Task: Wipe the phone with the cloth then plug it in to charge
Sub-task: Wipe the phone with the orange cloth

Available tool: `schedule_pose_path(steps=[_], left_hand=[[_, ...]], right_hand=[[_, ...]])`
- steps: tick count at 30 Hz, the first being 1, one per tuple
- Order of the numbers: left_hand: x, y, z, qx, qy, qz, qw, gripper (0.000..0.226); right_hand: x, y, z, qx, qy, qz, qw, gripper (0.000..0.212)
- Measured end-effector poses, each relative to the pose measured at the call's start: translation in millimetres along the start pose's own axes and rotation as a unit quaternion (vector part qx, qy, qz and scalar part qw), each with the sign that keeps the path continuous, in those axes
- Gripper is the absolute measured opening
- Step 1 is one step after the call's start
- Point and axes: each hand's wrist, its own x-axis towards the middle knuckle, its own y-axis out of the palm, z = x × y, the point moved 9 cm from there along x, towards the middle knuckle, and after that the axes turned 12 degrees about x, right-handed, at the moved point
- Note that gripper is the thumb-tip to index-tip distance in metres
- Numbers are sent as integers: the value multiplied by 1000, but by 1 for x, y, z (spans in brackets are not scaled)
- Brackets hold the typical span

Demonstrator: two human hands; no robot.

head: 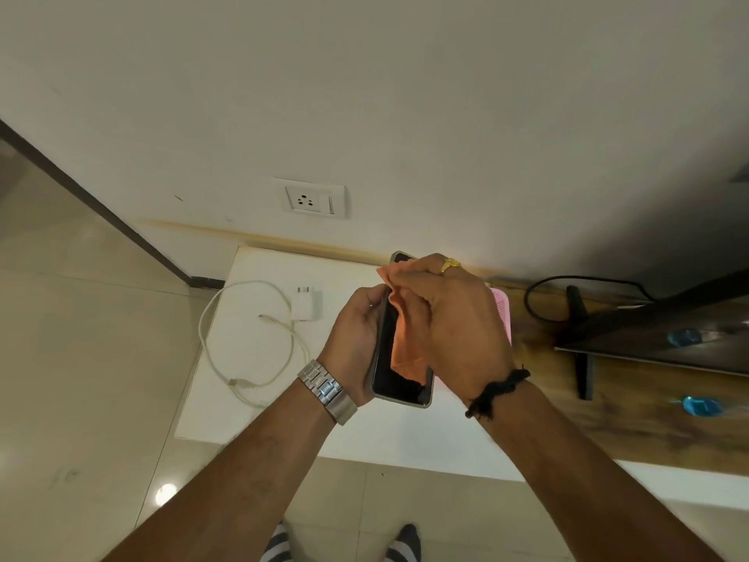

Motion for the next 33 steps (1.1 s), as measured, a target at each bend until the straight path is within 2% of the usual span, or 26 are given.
schedule_pose_path(steps=[3,6,11,15,20,22,25,29,33], left_hand=[[-2,13,-2,13,7,34,999,50],[1,16,-7,32,22,19,999,49],[2,11,-21,-2,63,6,998,36],[0,21,-15,41,31,15,999,46],[-4,13,-23,17,57,22,998,51],[-5,21,-19,27,41,48,998,48],[-6,17,-13,25,23,25,999,47],[-4,0,-19,-17,67,-5,998,28],[-1,7,-13,3,40,33,999,48]], right_hand=[[14,-16,-6,15,29,-47,998,26],[25,-26,-16,57,75,-84,992,26],[-3,-7,12,5,18,-30,999,25],[26,-35,-8,32,73,-87,993,23],[6,-19,20,21,-3,-50,999,25],[20,-31,7,23,31,-69,997,24],[28,-37,4,18,57,-84,995,24],[0,-12,37,-3,-19,-39,999,25],[25,-29,11,3,46,-59,997,24]])
